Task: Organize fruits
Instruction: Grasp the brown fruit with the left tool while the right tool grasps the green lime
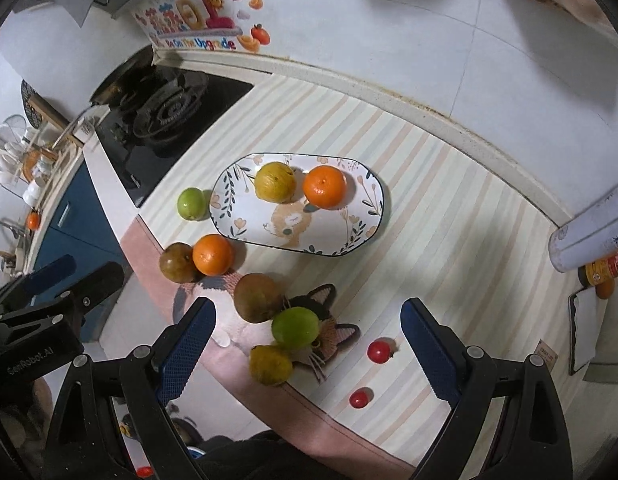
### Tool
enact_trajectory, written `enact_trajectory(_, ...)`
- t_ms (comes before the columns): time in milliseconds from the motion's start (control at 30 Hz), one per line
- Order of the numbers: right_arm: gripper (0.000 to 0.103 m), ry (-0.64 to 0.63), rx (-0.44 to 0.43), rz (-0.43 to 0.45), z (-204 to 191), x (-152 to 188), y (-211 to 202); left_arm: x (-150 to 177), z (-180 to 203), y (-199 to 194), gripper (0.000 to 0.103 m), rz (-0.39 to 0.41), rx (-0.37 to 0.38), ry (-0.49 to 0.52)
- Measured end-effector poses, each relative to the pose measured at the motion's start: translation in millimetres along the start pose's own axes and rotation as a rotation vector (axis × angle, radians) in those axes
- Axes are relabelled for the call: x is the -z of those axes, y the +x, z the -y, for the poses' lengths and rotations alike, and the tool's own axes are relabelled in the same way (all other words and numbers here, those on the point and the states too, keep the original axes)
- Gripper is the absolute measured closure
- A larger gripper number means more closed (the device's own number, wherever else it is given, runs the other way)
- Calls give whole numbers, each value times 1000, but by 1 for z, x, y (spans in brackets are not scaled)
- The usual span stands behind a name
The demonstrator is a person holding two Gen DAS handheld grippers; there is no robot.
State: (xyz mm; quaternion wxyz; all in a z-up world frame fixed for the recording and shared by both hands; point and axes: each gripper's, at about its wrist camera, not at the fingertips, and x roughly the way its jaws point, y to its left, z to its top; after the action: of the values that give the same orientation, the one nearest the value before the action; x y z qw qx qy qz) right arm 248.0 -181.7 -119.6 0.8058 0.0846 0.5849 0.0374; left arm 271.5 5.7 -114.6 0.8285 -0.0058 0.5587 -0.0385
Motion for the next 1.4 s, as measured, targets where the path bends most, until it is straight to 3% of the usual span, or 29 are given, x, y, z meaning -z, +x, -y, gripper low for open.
enact_trajectory(133,7,31,-20,-32,3,7,17,3,-2,1,11,0,6,-1)
enact_trajectory(267,7,82,-79,-148,10,21,74,7,-3,19,0,-15,-29,25)
enact_trajectory(367,8,124,-102,-240,17,31,125,12,-6,44,1,-63,-63,23)
enact_trajectory(433,17,133,-105,-275,19,36,151,15,-8,59,1,-98,-75,22)
enact_trajectory(600,23,111,-114,-372,15,50,200,23,-12,98,1,-184,-100,20)
enact_trajectory(800,38,89,-183,-384,8,55,221,25,-7,128,1,-254,-78,15)
enact_trajectory(900,38,65,-137,-364,12,58,216,26,0,140,1,-270,-58,42)
enact_trajectory(1267,38,170,-103,-368,77,64,204,31,64,170,1,-282,-46,509)
enact_trajectory(1400,38,185,-105,-363,82,64,204,34,80,188,1,-336,8,599)
